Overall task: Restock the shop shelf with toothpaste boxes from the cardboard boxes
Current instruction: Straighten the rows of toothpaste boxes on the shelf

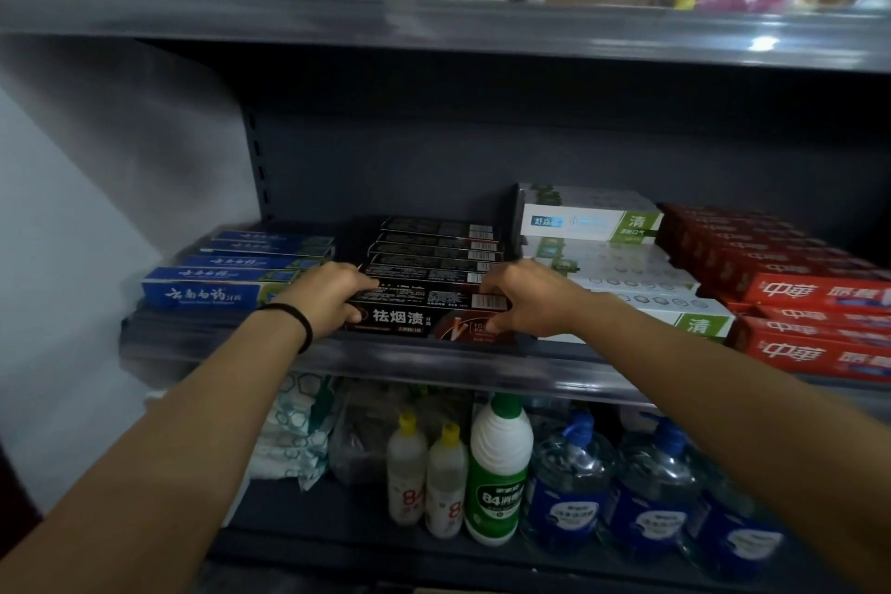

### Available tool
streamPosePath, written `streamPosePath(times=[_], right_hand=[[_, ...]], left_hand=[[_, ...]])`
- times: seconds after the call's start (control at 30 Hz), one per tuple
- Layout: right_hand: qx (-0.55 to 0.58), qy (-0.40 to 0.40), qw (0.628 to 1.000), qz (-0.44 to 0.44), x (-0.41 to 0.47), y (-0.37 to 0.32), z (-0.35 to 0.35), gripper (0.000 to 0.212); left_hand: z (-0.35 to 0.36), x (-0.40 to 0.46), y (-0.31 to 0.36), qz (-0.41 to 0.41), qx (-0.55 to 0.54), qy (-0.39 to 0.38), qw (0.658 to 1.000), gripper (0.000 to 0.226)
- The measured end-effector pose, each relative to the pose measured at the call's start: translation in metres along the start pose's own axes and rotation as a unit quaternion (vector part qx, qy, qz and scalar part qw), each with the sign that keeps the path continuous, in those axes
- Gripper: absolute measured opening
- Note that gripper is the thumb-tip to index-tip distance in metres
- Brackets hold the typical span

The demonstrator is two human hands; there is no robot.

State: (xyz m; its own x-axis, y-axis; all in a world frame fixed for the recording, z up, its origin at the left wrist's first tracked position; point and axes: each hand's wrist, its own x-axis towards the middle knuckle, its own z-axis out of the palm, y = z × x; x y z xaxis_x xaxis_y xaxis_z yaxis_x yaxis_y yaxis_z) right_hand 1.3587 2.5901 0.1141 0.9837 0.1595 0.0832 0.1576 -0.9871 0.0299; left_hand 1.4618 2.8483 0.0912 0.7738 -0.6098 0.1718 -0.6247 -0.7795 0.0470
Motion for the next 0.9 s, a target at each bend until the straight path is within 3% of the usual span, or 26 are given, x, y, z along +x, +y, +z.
streamPosePath(times=[0.63, 0.9], right_hand=[[-0.046, -0.001, 0.999, -0.009, 0.004, -0.006, -0.001, 0.059], [-0.039, 0.033, 0.998, -0.042, 0.027, -0.047, -0.021, 0.067]], left_hand=[[0.004, 0.002, -0.009, 0.012, 0.019, 0.024, 0.999, 0.057], [-0.027, -0.031, -0.045, 0.005, 0.030, 0.044, 0.999, 0.056]])
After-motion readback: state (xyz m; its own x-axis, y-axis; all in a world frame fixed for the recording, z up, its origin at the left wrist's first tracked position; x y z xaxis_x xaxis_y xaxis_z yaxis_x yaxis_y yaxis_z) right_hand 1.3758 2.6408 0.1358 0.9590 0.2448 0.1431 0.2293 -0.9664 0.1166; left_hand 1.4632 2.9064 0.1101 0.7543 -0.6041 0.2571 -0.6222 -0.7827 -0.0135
